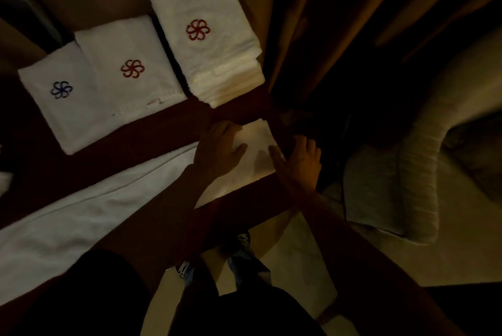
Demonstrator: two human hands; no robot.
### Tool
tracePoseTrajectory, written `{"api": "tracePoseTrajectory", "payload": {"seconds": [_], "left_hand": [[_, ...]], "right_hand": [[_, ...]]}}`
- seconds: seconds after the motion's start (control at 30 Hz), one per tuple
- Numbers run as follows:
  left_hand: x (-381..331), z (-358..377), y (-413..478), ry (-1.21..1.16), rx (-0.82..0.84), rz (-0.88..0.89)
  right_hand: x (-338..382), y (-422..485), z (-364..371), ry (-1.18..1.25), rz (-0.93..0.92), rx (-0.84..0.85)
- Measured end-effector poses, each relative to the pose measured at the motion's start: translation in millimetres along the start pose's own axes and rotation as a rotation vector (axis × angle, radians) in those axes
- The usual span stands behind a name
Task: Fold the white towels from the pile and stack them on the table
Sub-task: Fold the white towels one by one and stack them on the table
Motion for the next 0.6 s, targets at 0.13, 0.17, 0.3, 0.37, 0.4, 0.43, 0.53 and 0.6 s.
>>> {"api": "tracePoseTrajectory", "payload": {"seconds": [0.13,0.17,0.3,0.37,0.4,0.43,0.53,0.6], "left_hand": [[-18.4,17.4,18.8,0.008,0.059,0.067],[-21.0,20.8,23.7,0.01,0.085,0.071],[-24.8,31.9,38.6,0.006,0.224,0.006],[-24.7,32.2,42.1,0.036,0.245,-0.028],[-24.2,31.1,42.9,0.047,0.245,-0.042],[-24.2,28.5,43.4,0.046,0.237,-0.055],[-21.2,19.2,44.5,-0.038,0.208,-0.099],[-18.7,10.9,44.1,-0.091,0.194,-0.106]], "right_hand": [[-25.8,-16.2,-1.2,-0.025,0.084,0.026],[-29.8,-19.2,-0.1,-0.036,0.107,0.046],[-33.1,-26.6,10.3,0.013,0.186,0.15],[-28.3,-26.2,14.5,0.129,0.229,0.222],[-25.2,-25.6,16.7,0.198,0.247,0.253],[-21.7,-24.6,18.6,0.264,0.26,0.274],[-15.5,-23.3,19.2,0.458,0.316,0.229],[-10.7,-23.9,14.7,0.528,0.334,0.155]]}}
Point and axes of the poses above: each hand's wrist, its own y-axis towards the middle knuckle, its own z-axis out of the palm, x = y × z, the point moved 5 cm from there along y, towards the middle knuckle, and after that the axes turned 1 degree about z, right-handed, at the moved point
